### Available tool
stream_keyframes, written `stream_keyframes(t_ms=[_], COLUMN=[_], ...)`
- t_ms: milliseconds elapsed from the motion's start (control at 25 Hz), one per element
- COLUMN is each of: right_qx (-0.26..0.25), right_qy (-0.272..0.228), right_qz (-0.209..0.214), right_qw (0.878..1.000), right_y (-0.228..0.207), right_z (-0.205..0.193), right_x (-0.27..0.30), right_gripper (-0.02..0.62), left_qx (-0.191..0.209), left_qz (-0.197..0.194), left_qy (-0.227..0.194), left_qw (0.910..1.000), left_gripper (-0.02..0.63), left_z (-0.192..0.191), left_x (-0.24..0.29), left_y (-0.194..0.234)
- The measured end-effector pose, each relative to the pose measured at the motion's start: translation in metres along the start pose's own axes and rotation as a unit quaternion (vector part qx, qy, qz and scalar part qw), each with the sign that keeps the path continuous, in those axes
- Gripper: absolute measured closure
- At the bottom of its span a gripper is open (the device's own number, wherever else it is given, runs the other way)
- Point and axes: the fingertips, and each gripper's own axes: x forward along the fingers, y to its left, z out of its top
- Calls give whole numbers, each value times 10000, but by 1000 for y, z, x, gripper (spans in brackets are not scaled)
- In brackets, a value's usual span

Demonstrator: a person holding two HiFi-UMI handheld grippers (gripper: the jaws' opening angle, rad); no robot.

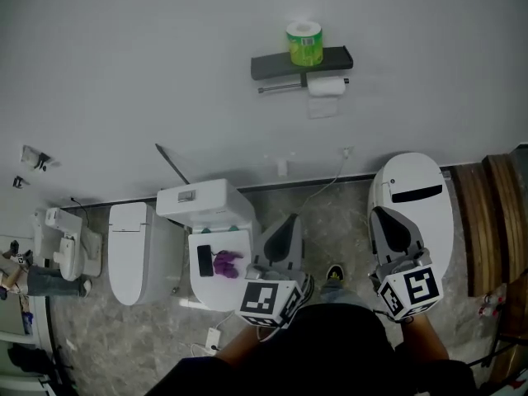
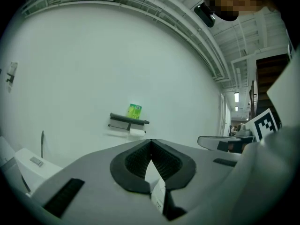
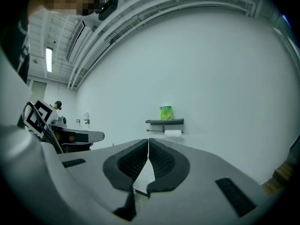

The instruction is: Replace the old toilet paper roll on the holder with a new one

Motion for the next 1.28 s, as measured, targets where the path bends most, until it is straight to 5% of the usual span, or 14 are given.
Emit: stream_keyframes(t_ms=[560,1280], right_qx=[-270,-637], right_qy=[227,489], right_qz=[620,378], right_qw=[9975,9961], right_y=[-67,-100], right_z=[-4,-5], right_x=[66,149], right_gripper=[575,575], left_qx=[149,12], left_qz=[353,44], left_qy=[190,337], left_qw=[9991,9994], left_gripper=[583,583], left_z=[3,7], left_x=[92,182], left_y=[2,56])
